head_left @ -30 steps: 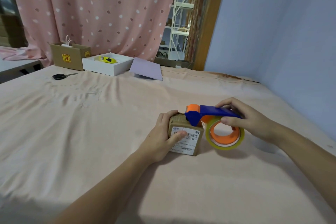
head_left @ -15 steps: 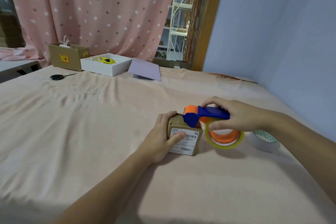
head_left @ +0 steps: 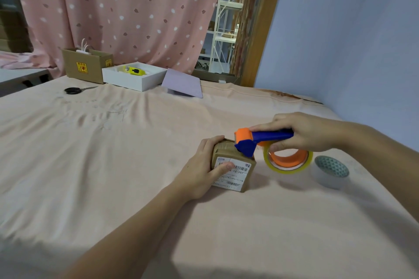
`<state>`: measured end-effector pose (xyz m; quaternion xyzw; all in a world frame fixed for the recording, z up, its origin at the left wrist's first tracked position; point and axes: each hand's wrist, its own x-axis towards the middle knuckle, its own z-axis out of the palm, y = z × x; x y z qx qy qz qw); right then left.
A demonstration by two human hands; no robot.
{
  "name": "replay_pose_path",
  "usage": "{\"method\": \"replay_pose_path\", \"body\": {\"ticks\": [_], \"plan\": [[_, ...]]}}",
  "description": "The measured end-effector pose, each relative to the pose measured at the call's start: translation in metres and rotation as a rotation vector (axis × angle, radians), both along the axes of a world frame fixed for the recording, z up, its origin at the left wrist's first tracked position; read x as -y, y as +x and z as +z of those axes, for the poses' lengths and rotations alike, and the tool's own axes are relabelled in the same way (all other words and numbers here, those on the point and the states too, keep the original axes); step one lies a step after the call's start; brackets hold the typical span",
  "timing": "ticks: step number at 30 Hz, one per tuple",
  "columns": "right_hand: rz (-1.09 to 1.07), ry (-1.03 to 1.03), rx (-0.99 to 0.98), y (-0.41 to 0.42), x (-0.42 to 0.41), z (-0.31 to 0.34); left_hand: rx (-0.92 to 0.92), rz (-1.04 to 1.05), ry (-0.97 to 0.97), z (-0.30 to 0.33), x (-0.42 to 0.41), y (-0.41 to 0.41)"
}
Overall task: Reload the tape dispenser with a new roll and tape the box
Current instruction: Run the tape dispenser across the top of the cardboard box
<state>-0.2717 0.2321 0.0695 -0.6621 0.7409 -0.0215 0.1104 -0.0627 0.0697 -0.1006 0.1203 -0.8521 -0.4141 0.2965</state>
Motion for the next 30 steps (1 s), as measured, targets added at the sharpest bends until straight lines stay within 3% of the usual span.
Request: {"method": "replay_pose_path", "body": {"ticks": [6,21,30], "plan": [[0.000,-0.024,0.060,-0.004,0.004,0.006,0.004,-0.012,0.001,-0.001,0.001,-0.001],[-0.094,-0.188,0.223,-0.009,-0.017,-0.046,-0.008,0.016,0.070,-0.003,0.003,-0.003],[-0.237,-0.285,0.466,-0.007,-0.019,-0.054,-0.018,0.025,0.059,-0.003,0.003,-0.004]]}}
